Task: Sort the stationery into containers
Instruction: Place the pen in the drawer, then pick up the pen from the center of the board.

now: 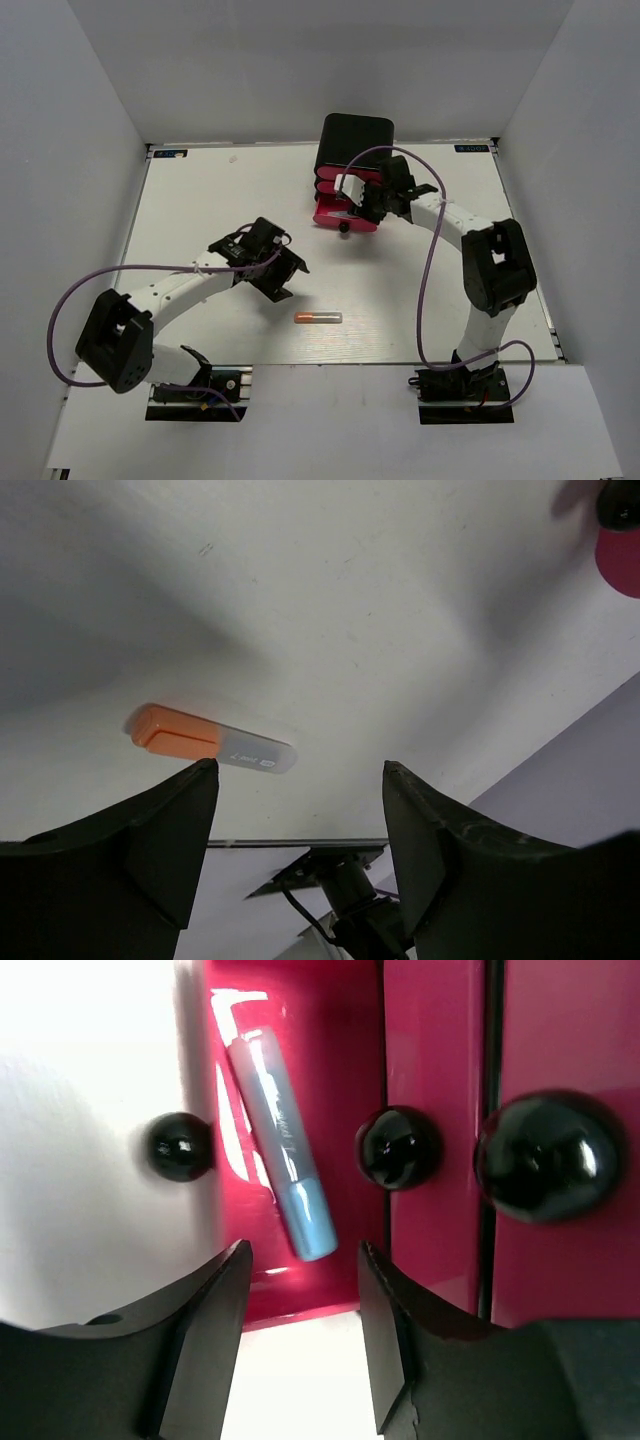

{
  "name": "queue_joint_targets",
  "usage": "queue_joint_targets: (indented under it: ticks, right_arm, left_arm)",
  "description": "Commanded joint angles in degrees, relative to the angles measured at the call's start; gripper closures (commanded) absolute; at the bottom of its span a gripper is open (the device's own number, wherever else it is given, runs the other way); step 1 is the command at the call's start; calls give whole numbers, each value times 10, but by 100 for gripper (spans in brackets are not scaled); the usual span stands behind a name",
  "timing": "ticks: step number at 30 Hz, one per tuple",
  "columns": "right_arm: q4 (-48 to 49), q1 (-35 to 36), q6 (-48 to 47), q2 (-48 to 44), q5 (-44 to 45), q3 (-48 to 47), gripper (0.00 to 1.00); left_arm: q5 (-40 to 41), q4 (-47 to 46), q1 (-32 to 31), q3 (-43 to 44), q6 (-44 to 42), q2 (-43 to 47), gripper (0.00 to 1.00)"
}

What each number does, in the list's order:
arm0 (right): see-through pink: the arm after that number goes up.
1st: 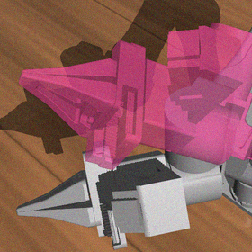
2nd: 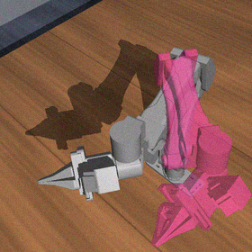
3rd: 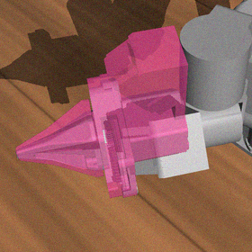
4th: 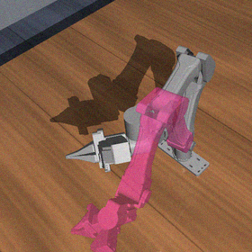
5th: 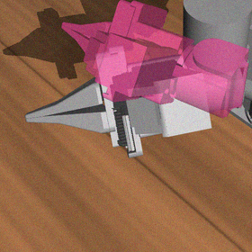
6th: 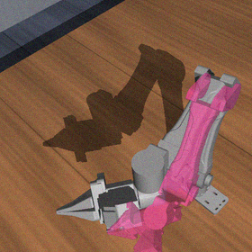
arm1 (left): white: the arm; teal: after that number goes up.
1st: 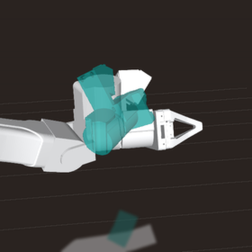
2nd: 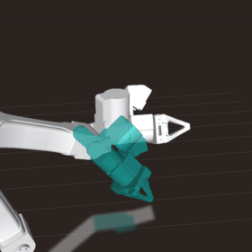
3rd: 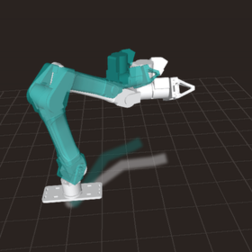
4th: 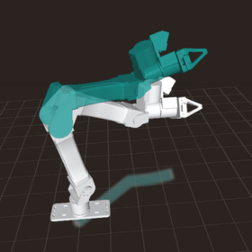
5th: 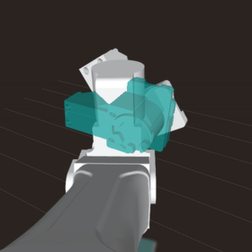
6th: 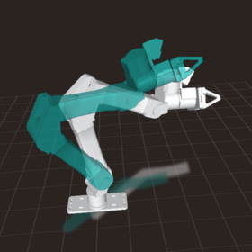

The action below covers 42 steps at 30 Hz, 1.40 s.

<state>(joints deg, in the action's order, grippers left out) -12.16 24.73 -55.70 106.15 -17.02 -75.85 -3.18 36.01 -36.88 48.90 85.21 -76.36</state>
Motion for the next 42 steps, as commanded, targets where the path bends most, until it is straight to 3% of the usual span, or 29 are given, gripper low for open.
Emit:
queue_joint_targets:
  ticks: [1, 10, 16, 32, 37, 42]
  right_arm:
    - [6, -11, 32, -81, -59, 32, 48]
    - [50, -20, 82, -198, -119, 160, 48]
    - [64, -27, 99, -224, -131, 187, 48]
    - [93, -55, 125, -269, -158, 224, 46]
    - [94, -65, 126, -277, -161, 235, 46]
    - [96, -80, 127, -289, -167, 246, 46]
  left_arm:
    - [-33, 56, -1, 42, 13, -24, 24]
    - [-71, 156, -6, 110, 20, -109, 25]
    - [-115, 137, -13, 105, 51, -138, 26]
    - [-108, 67, -59, 72, 101, -212, 26]
    - [-102, 47, -64, 72, 101, -242, 34]
    - [-76, 29, -64, 72, 101, -255, 58]
